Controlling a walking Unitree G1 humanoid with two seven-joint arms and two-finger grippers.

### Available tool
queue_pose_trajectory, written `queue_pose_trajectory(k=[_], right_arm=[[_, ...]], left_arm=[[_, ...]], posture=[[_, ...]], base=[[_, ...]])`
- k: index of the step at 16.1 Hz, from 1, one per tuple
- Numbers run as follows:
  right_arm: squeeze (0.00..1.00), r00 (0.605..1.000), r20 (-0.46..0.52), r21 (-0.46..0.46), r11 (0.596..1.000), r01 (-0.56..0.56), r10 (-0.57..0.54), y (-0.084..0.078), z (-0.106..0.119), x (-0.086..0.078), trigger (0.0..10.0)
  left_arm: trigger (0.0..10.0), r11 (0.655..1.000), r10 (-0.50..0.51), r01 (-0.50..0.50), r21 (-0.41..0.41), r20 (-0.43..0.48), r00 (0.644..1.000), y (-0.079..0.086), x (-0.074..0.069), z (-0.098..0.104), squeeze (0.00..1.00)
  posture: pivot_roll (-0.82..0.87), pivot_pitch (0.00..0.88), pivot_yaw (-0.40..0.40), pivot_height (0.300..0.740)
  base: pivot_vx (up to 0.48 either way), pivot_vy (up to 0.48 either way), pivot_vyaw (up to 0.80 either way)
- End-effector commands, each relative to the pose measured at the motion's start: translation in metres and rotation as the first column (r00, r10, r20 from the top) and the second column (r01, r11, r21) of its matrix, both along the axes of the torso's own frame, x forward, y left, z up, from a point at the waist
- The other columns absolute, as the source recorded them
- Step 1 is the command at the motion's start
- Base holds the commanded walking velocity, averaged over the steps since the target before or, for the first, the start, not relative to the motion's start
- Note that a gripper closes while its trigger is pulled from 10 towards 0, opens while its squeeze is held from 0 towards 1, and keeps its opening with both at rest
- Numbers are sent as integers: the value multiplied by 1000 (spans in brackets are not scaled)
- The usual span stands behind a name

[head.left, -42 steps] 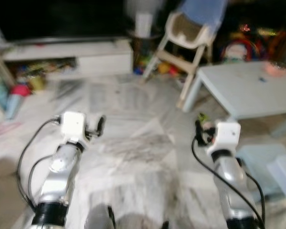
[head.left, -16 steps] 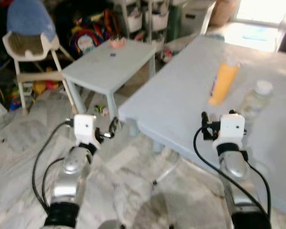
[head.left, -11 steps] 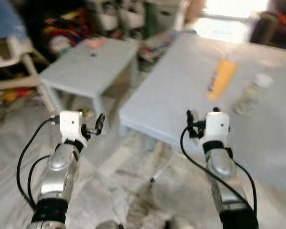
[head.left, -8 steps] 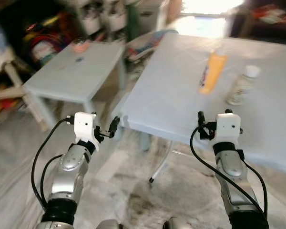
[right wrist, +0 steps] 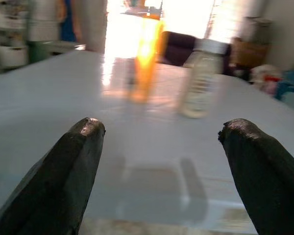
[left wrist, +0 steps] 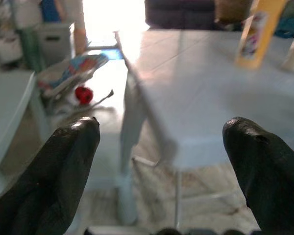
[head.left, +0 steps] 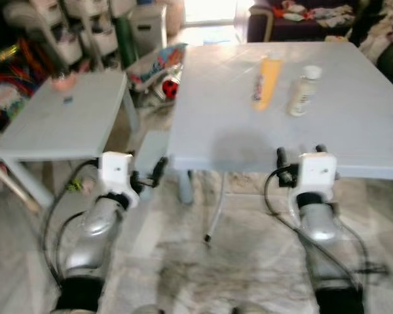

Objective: Restocking fridge

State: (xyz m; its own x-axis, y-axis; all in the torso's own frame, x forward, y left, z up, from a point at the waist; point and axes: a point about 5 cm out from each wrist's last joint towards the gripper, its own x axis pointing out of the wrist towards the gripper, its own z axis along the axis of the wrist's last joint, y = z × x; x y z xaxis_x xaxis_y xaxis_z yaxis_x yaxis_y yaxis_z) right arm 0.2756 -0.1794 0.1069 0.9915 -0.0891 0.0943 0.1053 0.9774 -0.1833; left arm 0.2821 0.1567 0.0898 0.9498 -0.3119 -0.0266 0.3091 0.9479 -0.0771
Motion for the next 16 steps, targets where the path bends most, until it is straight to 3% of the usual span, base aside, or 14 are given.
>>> queue_pose_trajectory(k=[1,8,16], right_arm=[[0,1000,17,-4,1000,9,-9,-1,3,-2,10000],[0,998,17,14,998,56,-56,-5,3,-15,10000],[0,999,30,-3,999,35,-35,-3,7,-9,10000]], left_arm=[[10000,1000,-4,5,-8,17,1000,-1,0,4,0],[10000,999,10,-9,-38,15,1000,0,3,6,0],[10000,999,-2,2,-42,13,1000,-3,2,6,0]], posture=[[-41,0,57,740],[-55,0,69,740],[-44,0,68,740]], base=[[259,0,0],[378,0,0],[476,0,0]])
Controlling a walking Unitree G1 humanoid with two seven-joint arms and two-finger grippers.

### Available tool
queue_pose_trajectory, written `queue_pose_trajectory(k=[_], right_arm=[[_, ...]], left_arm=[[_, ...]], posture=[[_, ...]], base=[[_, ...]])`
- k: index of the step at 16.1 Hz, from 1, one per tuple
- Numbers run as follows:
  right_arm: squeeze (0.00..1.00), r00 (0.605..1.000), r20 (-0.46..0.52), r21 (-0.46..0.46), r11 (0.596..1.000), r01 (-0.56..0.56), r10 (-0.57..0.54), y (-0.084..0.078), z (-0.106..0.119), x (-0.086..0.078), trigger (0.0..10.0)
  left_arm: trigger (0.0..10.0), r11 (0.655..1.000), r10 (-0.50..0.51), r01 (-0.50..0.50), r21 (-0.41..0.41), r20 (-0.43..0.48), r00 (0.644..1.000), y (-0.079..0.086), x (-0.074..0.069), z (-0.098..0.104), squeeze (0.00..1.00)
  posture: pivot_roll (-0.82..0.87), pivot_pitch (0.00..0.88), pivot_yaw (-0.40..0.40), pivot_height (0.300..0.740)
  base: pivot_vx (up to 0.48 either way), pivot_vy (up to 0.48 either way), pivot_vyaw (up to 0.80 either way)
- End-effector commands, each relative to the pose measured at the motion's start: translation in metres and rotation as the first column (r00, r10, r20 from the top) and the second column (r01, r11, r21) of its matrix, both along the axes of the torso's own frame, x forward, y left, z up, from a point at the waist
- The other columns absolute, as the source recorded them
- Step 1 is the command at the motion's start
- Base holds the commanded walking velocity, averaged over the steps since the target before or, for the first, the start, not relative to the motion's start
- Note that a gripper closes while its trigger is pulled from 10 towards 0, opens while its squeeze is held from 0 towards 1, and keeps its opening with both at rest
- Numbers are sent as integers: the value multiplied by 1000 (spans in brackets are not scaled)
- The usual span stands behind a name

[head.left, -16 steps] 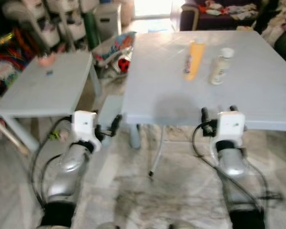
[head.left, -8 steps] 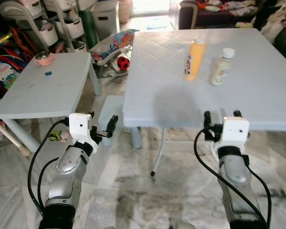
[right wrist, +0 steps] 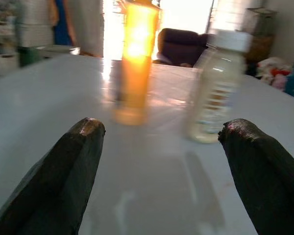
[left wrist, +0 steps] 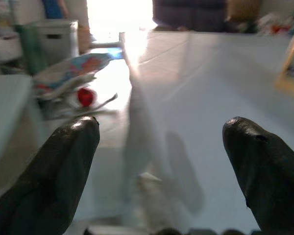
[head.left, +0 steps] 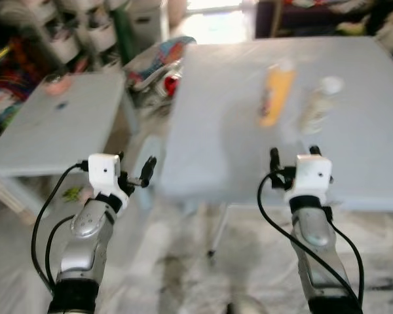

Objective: Restocking fridge

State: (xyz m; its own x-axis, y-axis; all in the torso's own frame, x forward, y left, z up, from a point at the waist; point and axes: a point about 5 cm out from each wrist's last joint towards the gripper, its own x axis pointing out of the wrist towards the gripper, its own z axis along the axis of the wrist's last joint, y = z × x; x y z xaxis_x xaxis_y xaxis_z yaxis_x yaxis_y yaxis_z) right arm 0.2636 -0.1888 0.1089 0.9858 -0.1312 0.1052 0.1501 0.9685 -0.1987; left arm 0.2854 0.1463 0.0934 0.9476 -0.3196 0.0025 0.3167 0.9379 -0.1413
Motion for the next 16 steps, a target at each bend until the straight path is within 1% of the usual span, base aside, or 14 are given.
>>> queue_pose_trajectory(k=[1,4,6,7,9,12,13,16], right_arm=[[0,1000,22,9,1000,-14,13,7,5,4,10000],[0,1000,22,5,1000,-19,19,9,5,5,10000],[0,1000,21,5,1000,-23,23,10,5,5,10000],[0,999,22,5,999,-32,32,13,5,6,10000],[0,998,26,4,998,-57,56,18,6,10,10000],[0,996,27,8,996,-84,84,22,6,11,10000],[1000,995,33,12,995,-100,99,23,7,11,10000],[1000,995,45,-1,996,-93,93,22,10,13,10000]], left_arm=[[10000,999,5,-6,31,6,1000,7,-1,2,0],[10000,999,5,-6,36,4,1000,8,-1,1,0],[10000,999,14,-14,29,5,1000,8,-1,2,0],[10000,1000,15,-15,13,4,1000,8,-1,2,0],[10000,1000,20,-20,15,2,1000,9,-1,1,0],[10000,1000,25,-25,16,3,1000,9,-1,1,0],[10000,1000,27,-27,15,3,1000,9,-1,1,0],[10000,1000,26,-26,14,5,1000,9,-1,1,0]], posture=[[-44,0,68,740],[-43,0,67,740],[-43,0,66,740],[-42,0,64,740],[-40,0,61,740],[-39,0,60,740],[-39,0,60,740],[-39,0,62,740]], base=[[431,0,0],[421,0,0],[240,0,0],[0,0,0],[0,0,0],[0,0,0],[0,0,0],[0,0,0]])
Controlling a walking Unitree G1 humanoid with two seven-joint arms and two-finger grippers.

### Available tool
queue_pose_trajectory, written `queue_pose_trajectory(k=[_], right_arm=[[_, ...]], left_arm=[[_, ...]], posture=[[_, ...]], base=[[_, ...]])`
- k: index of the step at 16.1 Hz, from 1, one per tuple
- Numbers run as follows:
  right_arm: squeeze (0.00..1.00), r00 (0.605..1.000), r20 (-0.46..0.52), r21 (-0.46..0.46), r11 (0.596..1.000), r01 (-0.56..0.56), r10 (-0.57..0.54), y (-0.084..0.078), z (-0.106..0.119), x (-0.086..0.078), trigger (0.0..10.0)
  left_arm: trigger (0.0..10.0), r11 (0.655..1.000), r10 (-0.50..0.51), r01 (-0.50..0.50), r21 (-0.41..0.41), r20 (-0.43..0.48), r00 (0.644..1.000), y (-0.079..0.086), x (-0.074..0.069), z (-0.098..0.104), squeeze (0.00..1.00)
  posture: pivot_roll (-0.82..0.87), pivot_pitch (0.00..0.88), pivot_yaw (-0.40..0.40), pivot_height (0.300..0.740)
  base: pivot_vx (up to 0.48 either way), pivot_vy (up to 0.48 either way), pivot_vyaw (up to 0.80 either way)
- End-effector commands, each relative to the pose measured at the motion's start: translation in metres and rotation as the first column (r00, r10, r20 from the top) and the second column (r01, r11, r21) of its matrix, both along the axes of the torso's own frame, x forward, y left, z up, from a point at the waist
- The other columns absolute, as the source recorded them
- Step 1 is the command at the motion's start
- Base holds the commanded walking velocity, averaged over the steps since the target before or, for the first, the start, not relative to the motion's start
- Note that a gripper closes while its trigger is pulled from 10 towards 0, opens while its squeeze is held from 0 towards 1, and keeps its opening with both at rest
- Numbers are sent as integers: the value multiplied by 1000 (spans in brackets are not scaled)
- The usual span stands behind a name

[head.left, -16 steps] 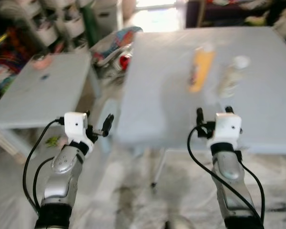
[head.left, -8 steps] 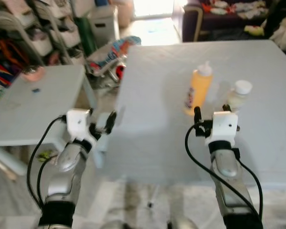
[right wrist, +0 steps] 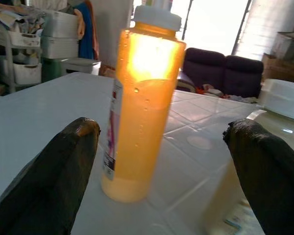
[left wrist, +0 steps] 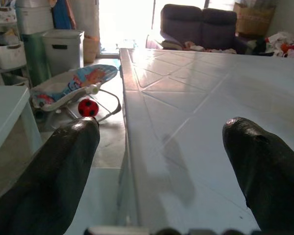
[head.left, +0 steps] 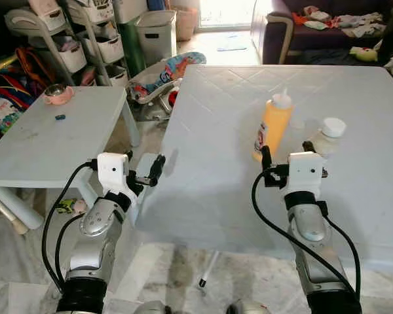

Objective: Restocking fridge

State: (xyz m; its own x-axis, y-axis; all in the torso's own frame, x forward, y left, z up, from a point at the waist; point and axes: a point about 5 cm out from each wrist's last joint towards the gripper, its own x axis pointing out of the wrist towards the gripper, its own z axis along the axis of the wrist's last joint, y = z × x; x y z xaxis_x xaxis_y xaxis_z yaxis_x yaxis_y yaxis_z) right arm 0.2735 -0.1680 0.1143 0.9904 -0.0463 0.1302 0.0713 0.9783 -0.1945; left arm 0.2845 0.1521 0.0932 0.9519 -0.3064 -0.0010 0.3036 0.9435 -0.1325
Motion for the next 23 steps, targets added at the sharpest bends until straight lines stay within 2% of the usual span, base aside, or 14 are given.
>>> queue_pose_trajectory(k=[1,2,4,5,8,9,10,11,15,23], right_arm=[[796,1000,23,-11,1000,1,0,2,5,4,10000],[0,999,35,-34,999,11,-10,1,8,6,10000],[0,998,56,-56,998,9,-6,0,12,8,10000],[1000,998,59,-6,999,-32,32,2,14,8,10000],[1000,996,86,-30,999,-20,23,0,22,14,10000],[604,995,95,-23,999,-35,37,1,26,19,10000],[604,994,97,-21,999,-40,42,2,27,20,10000],[0,994,97,-8,999,-54,54,2,30,23,10000],[0,993,83,3,996,-90,90,6,32,39,10000],[0,988,90,19,991,-131,129,14,36,51,10000]], left_arm=[[10000,1000,11,-11,4,5,1000,3,0,2,0],[10000,1000,9,-9,4,4,1000,3,0,2,0],[10000,1000,7,-7,5,2,1000,3,0,1,0],[10000,1000,6,-6,6,1,1000,3,0,1,0],[10000,1000,-1,1,7,-5,1000,1,-1,0,0],[10000,1000,-4,4,8,-6,1000,0,-1,0,0],[10000,1000,-4,4,8,-6,1000,0,-1,0,0],[10000,1000,-6,6,9,-6,1000,0,-1,0,0],[10000,1000,-10,10,29,-11,1000,1,-1,-1,0],[10000,999,-11,12,46,-22,1000,2,-4,-1,0]], posture=[[-39,0,61,740],[-39,0,62,740],[-38,0,63,740],[-38,0,64,740],[-37,1,67,740],[-35,2,69,740],[-35,2,69,740],[-33,4,69,740],[-24,9,74,740],[-9,18,76,740]], base=[[0,0,0],[0,0,0],[0,0,0],[0,0,0],[0,0,0],[0,0,0],[0,0,0],[0,0,0],[0,0,0],[0,0,0]])
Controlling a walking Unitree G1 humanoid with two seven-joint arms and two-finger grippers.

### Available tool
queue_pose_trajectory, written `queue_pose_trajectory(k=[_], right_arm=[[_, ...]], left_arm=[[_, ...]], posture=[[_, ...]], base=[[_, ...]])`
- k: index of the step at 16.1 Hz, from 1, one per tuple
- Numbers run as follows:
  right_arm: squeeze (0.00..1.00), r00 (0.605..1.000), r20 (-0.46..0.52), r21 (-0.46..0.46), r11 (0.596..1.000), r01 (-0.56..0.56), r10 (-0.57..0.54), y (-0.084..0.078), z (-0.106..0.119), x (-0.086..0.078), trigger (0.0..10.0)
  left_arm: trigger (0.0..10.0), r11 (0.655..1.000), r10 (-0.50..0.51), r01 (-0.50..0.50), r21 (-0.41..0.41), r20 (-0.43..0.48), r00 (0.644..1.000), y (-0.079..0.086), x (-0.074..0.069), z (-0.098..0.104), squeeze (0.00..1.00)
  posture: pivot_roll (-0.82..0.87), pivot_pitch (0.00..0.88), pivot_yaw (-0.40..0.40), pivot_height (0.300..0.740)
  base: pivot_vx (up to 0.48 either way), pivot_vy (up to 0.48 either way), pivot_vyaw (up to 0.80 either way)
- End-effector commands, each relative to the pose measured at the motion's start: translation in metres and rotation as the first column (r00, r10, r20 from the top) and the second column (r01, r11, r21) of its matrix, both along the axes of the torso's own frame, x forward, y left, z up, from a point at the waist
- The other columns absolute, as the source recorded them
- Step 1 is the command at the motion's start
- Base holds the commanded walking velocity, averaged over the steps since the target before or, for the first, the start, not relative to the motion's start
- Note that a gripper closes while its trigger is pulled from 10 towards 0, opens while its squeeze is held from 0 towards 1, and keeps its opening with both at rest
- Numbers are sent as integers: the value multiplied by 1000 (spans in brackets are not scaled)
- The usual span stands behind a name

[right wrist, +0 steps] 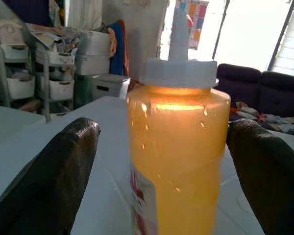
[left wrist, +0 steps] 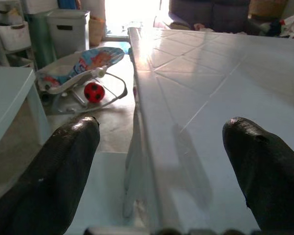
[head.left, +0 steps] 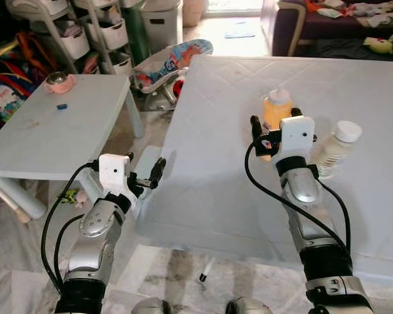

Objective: Restocking fridge

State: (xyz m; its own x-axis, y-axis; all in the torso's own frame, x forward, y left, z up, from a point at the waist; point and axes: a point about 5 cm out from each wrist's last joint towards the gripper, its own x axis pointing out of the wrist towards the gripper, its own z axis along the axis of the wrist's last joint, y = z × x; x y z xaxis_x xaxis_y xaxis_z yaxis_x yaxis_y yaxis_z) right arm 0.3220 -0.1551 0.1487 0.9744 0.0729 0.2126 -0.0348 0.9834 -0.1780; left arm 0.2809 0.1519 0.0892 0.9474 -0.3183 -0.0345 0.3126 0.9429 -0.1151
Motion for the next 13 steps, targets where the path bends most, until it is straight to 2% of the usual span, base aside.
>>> queue_pose_trajectory(k=[1,9,13], right_arm=[[0,1000,6,10,1000,-8,8,1,2,2,10000],[0,999,21,-2,999,32,-32,-8,5,0,10000],[0,998,23,2,999,53,-54,-15,10,5,10000]], left_arm=[[10000,1000,0,0,19,4,1000,2,-1,3,0],[10000,1000,-11,12,14,-7,1000,-2,-2,0,0],[10000,1000,-22,22,16,-13,1000,-3,-1,-1,0]], posture=[[-11,19,77,740],[-16,22,71,740],[-15,19,76,740]], base=[[0,0,0],[0,0,0],[0,0,0]])
